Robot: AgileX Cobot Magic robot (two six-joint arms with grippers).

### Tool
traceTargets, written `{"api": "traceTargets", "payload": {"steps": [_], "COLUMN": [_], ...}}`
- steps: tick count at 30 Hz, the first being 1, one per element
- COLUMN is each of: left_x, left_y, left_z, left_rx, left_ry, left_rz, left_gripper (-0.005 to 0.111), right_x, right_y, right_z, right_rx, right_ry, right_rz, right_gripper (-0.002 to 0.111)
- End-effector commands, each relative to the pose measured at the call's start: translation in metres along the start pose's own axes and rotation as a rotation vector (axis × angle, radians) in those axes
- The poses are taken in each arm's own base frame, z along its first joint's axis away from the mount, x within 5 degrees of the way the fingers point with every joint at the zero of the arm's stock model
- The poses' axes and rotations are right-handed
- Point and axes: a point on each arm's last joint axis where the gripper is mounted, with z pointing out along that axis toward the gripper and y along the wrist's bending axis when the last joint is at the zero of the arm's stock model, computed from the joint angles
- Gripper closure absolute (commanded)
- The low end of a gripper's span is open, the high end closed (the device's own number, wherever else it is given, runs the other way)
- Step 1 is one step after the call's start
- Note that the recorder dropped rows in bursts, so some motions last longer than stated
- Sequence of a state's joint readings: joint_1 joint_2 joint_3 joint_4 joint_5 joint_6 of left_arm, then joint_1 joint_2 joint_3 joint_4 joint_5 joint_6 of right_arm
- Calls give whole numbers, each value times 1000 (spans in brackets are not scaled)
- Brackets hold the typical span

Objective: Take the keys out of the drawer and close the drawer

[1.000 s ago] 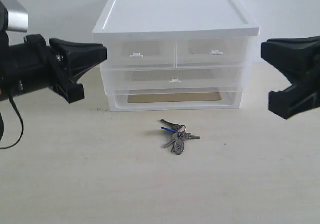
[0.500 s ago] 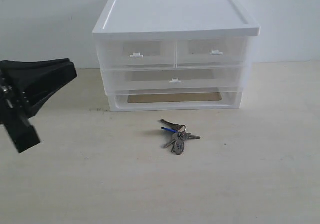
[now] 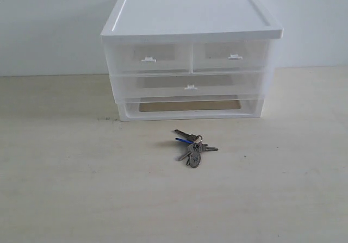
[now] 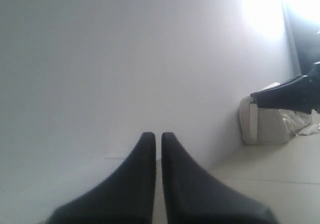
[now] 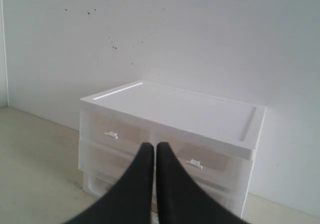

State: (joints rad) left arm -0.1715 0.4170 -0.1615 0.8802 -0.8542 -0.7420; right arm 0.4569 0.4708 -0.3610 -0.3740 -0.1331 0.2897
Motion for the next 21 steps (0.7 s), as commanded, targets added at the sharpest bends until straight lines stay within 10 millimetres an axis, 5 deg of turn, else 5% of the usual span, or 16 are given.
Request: {"api": "traceTargets", "payload": {"steps": [1, 9, 21], "left_x": [-5, 9, 11], "left_y": [-11, -27, -27], "left_z": [-19, -39, -40], "left_rx": [-24, -3, -4], "left_ry": [-63, -44, -45], "left_rz": [38, 185, 209], "left_gripper": [102, 102, 102], "right_x": [1, 0, 0], "right_y": [0, 0, 0], "right_z": [-1, -1, -1], "right_rx": [1, -1, -1], "right_ry": [0, -6, -6], "right_rz": [6, 6, 6], "right_gripper": [108, 108, 108]}}
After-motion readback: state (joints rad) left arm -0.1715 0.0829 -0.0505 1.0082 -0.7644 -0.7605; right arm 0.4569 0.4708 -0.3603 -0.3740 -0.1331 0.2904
